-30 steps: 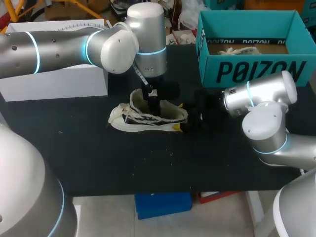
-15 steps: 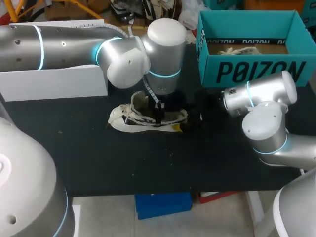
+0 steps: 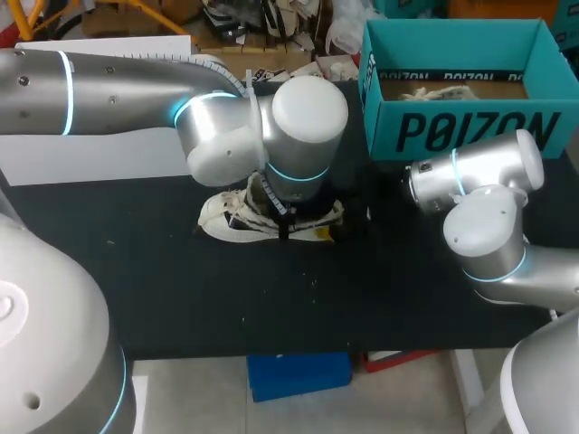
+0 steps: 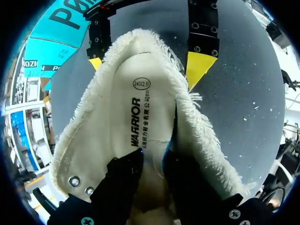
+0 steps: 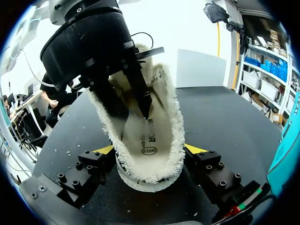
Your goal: Take the shoe out of the shoebox, open the shoe tongue, remove and reinsert the insole, then place the shoe into the shoebox
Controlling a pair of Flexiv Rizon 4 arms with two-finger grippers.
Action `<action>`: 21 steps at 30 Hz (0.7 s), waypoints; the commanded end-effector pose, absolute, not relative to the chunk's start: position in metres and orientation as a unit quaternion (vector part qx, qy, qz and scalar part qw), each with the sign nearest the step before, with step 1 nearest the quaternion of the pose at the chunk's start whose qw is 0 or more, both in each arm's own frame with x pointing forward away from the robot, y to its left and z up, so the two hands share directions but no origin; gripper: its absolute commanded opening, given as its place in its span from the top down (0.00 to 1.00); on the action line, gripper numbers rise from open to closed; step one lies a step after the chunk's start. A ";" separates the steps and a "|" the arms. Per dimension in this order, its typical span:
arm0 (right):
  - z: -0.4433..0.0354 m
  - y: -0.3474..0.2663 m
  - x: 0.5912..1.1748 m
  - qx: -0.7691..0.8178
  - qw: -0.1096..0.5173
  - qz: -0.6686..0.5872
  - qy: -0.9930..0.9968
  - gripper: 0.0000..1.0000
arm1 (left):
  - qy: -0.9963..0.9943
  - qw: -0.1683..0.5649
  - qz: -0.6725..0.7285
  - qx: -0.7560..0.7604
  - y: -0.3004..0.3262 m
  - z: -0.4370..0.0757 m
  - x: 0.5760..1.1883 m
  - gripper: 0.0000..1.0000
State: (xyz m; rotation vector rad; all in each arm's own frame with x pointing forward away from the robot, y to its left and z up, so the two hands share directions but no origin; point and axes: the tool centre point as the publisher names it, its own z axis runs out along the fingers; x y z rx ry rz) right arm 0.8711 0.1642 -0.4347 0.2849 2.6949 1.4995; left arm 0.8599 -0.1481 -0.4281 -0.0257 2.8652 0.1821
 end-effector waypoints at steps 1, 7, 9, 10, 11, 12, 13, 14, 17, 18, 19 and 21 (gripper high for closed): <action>-0.436 0.164 0.872 0.093 0.022 0.483 0.871 1.00 | 0.982 0.180 0.046 -0.012 -0.130 -0.465 0.863 0.70; -0.436 0.164 0.872 0.093 0.022 0.483 0.871 1.00 | 0.976 0.213 0.019 -0.030 -0.123 -0.462 0.872 0.70; -0.436 0.164 0.872 0.093 0.022 0.483 0.871 1.00 | 0.974 0.223 0.015 -0.033 -0.121 -0.460 0.873 0.71; -0.436 0.164 0.872 0.093 0.022 0.483 0.871 1.00 | 0.973 0.228 0.013 -0.034 -0.121 -0.458 0.875 0.71; -0.436 0.164 0.872 0.093 0.022 0.483 0.871 1.00 | 0.972 0.230 0.008 -0.034 -0.120 -0.457 0.876 0.71; -0.436 0.164 0.872 0.093 0.022 0.483 0.871 1.00 | 0.972 0.231 0.007 -0.033 -0.120 -0.456 0.877 0.71; -0.436 0.164 0.872 0.093 0.022 0.483 0.871 1.00 | 0.972 0.232 0.005 -0.032 -0.120 -0.456 0.878 0.71; -0.436 0.164 0.872 0.093 0.022 0.483 0.871 1.00 | 0.972 0.232 0.002 -0.028 -0.121 -0.455 0.879 0.73; -0.436 0.164 0.872 0.093 0.022 0.483 0.871 1.00 | 0.974 0.226 -0.003 -0.019 -0.122 -0.455 0.880 0.97; -0.436 0.164 0.872 0.093 0.022 0.483 0.871 1.00 | 0.974 0.224 -0.003 -0.018 -0.123 -0.455 0.880 1.00; -0.436 0.164 0.872 0.093 0.022 0.483 0.871 1.00 | 0.975 0.222 -0.001 -0.015 -0.123 -0.454 0.879 1.00; -0.436 0.164 0.872 0.093 0.022 0.483 0.871 1.00 | 0.978 0.210 -0.005 -0.008 -0.124 -0.454 0.878 1.00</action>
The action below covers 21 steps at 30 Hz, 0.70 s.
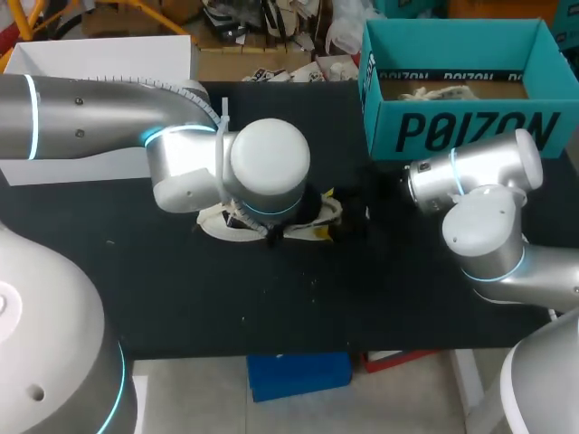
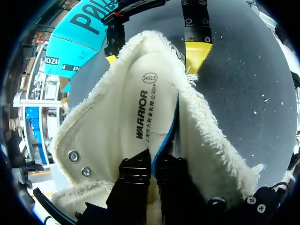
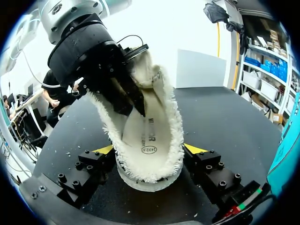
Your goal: Take the shoe out of the shoebox, open the shoe tongue, remove and reinsert the insole, then place the shoe into the shoebox
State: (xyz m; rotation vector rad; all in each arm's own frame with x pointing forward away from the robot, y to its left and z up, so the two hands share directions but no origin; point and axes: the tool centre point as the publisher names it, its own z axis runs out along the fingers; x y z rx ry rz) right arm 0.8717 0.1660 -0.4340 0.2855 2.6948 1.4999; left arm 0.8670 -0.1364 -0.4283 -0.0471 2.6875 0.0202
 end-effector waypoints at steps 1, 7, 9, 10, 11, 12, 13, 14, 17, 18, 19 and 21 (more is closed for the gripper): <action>-0.436 0.164 0.872 0.093 0.022 0.483 0.871 1.00 | 0.979 0.204 -0.007 -0.003 -0.124 -0.453 0.878 1.00; -0.436 0.164 0.872 0.093 0.022 0.483 0.871 1.00 | 0.986 0.164 -0.040 0.005 -0.123 -0.442 0.872 1.00; -0.436 0.164 0.872 0.093 0.022 0.483 0.871 1.00 | 0.987 0.149 -0.059 0.008 -0.122 -0.437 0.870 1.00; -0.436 0.164 0.872 0.093 0.022 0.483 0.871 1.00 | 0.987 0.144 -0.066 0.009 -0.122 -0.433 0.868 1.00; -0.436 0.164 0.872 0.093 0.022 0.483 0.871 1.00 | 0.988 0.138 -0.075 0.010 -0.122 -0.431 0.867 1.00; -0.436 0.164 0.872 0.093 0.022 0.483 0.871 1.00 | 0.988 0.135 -0.080 0.010 -0.122 -0.430 0.866 1.00; -0.436 0.164 0.872 0.093 0.022 0.483 0.871 1.00 | 0.988 0.130 -0.088 0.012 -0.123 -0.426 0.864 1.00; -0.436 0.164 0.872 0.093 0.022 0.483 0.871 1.00 | 0.988 0.126 -0.092 0.013 -0.124 -0.425 0.863 1.00; -0.436 0.164 0.872 0.093 0.022 0.483 0.871 1.00 | 0.988 0.112 -0.108 0.021 -0.127 -0.418 0.859 1.00; -0.436 0.164 0.872 0.093 0.022 0.483 0.871 1.00 | 0.988 0.110 -0.110 0.021 -0.128 -0.416 0.857 1.00; -0.436 0.164 0.872 0.093 0.022 0.483 0.871 1.00 | 0.988 0.110 -0.109 0.021 -0.129 -0.415 0.856 1.00; -0.436 0.164 0.872 0.093 0.022 0.483 0.871 1.00 | 0.988 0.103 -0.113 0.028 -0.131 -0.411 0.855 1.00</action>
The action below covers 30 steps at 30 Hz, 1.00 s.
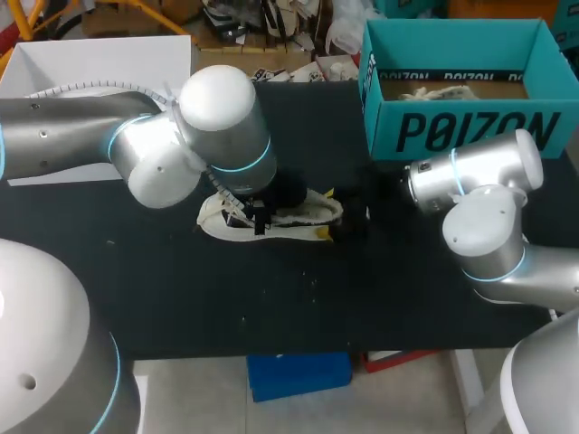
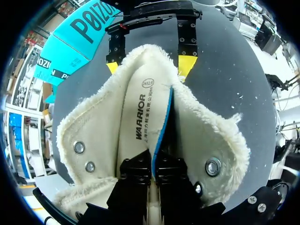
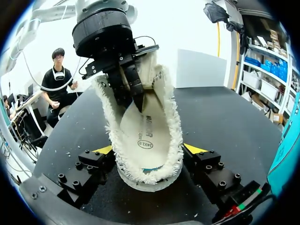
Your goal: Take the shoe out of the shoebox, open the shoe tongue, remove and reinsert the insole, then place the shoe into the shoebox
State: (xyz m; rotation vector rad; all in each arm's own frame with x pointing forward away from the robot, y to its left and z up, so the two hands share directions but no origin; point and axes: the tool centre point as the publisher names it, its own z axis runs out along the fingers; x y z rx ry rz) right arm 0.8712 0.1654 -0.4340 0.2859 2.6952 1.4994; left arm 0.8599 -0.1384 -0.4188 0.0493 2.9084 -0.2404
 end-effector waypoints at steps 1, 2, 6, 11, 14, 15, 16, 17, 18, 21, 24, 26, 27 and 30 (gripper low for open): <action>-0.436 0.164 0.872 0.093 0.022 0.483 0.871 1.00 | 0.988 0.103 -0.114 0.028 -0.131 -0.409 0.854 1.00; -0.436 0.164 0.872 0.093 0.022 0.483 0.871 1.00 | 0.988 0.100 -0.117 0.029 -0.132 -0.407 0.854 1.00; -0.436 0.164 0.872 0.093 0.022 0.483 0.871 1.00 | 0.987 0.095 -0.122 0.033 -0.133 -0.400 0.853 1.00; -0.436 0.164 0.872 0.093 0.022 0.483 0.871 1.00 | 0.987 0.097 -0.123 0.035 -0.137 -0.391 0.852 1.00; -0.436 0.164 0.872 0.093 0.022 0.483 0.871 1.00 | 0.985 0.101 -0.131 0.040 -0.140 -0.385 0.850 1.00; -0.436 0.164 0.872 0.093 0.022 0.483 0.871 1.00 | 0.985 0.101 -0.134 0.041 -0.141 -0.383 0.849 1.00; -0.436 0.164 0.872 0.093 0.022 0.483 0.871 1.00 | 0.985 0.102 -0.137 0.041 -0.143 -0.382 0.849 1.00; -0.436 0.164 0.872 0.093 0.022 0.483 0.871 1.00 | 0.984 0.102 -0.139 0.042 -0.144 -0.381 0.848 1.00; -0.436 0.164 0.872 0.093 0.022 0.483 0.871 1.00 | 0.984 0.101 -0.140 0.043 -0.146 -0.380 0.849 1.00; -0.436 0.164 0.872 0.093 0.022 0.483 0.871 1.00 | 0.984 0.101 -0.141 0.046 -0.153 -0.380 0.851 1.00; -0.436 0.164 0.872 0.093 0.022 0.483 0.871 1.00 | 0.984 0.098 -0.142 0.050 -0.161 -0.383 0.854 1.00; -0.436 0.164 0.872 0.093 0.022 0.483 0.871 1.00 | 0.984 0.098 -0.138 0.053 -0.165 -0.385 0.856 1.00; -0.436 0.164 0.872 0.093 0.022 0.483 0.871 1.00 | 0.984 0.098 -0.137 0.054 -0.168 -0.386 0.857 0.84; -0.436 0.164 0.872 0.093 0.022 0.483 0.871 1.00 | 0.984 0.099 -0.138 0.060 -0.174 -0.388 0.862 0.67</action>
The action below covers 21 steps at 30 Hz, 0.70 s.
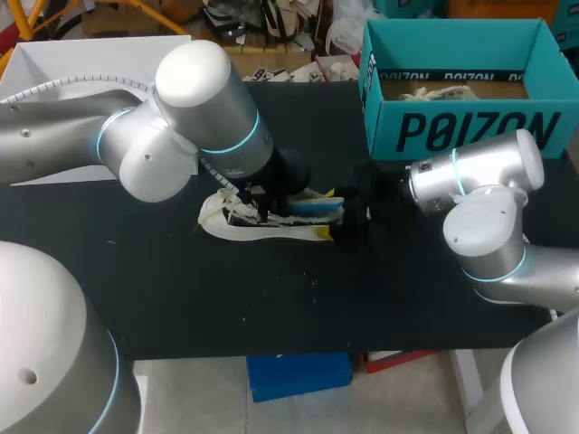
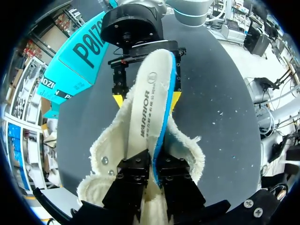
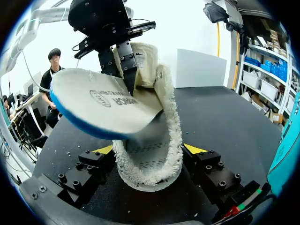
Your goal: Take the shoe out of the shoebox, open the shoe tongue, remove and reinsert the insole, then place the shoe into the shoebox
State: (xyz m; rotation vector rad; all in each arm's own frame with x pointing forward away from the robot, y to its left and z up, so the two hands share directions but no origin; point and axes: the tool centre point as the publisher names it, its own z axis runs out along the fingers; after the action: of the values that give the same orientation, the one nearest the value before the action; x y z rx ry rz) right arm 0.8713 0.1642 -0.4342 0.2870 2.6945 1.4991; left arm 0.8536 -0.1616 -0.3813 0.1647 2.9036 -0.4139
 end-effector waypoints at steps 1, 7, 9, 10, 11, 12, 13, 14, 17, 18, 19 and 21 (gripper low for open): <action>-0.436 0.164 0.872 0.093 0.022 0.483 0.871 1.00 | 0.983 0.101 -0.140 0.064 -0.176 -0.388 0.863 0.63; -0.436 0.164 0.872 0.093 0.022 0.483 0.871 1.00 | 0.978 0.108 -0.156 0.083 -0.186 -0.387 0.866 0.58; -0.436 0.164 0.872 0.093 0.022 0.483 0.871 1.00 | 0.976 0.110 -0.161 0.094 -0.190 -0.386 0.866 0.58; -0.436 0.164 0.872 0.093 0.022 0.483 0.871 1.00 | 0.976 0.110 -0.162 0.098 -0.192 -0.387 0.866 0.58; -0.436 0.164 0.872 0.093 0.022 0.483 0.871 1.00 | 0.975 0.111 -0.164 0.103 -0.194 -0.387 0.865 0.58; -0.436 0.164 0.872 0.093 0.022 0.483 0.871 1.00 | 0.974 0.111 -0.165 0.108 -0.197 -0.387 0.865 0.58; -0.436 0.164 0.872 0.093 0.022 0.483 0.871 1.00 | 0.973 0.111 -0.167 0.113 -0.199 -0.387 0.864 0.59; -0.436 0.164 0.872 0.093 0.022 0.483 0.871 1.00 | 0.973 0.110 -0.167 0.115 -0.200 -0.388 0.864 0.59; -0.436 0.164 0.872 0.093 0.022 0.483 0.871 1.00 | 0.972 0.108 -0.172 0.121 -0.205 -0.390 0.865 0.59; -0.436 0.164 0.872 0.093 0.022 0.483 0.871 1.00 | 0.971 0.108 -0.172 0.122 -0.206 -0.390 0.865 0.59; -0.436 0.164 0.872 0.093 0.022 0.483 0.871 1.00 | 0.971 0.109 -0.174 0.124 -0.208 -0.390 0.866 0.59; -0.436 0.164 0.872 0.093 0.022 0.483 0.871 1.00 | 0.970 0.110 -0.175 0.125 -0.210 -0.390 0.867 0.60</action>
State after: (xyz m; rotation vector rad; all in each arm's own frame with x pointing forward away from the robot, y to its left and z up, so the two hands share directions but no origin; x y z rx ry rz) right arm 0.8714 0.1642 -0.4342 0.2874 2.6944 1.4993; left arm 0.8635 -0.2067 -0.3848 0.3599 2.8520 -0.5055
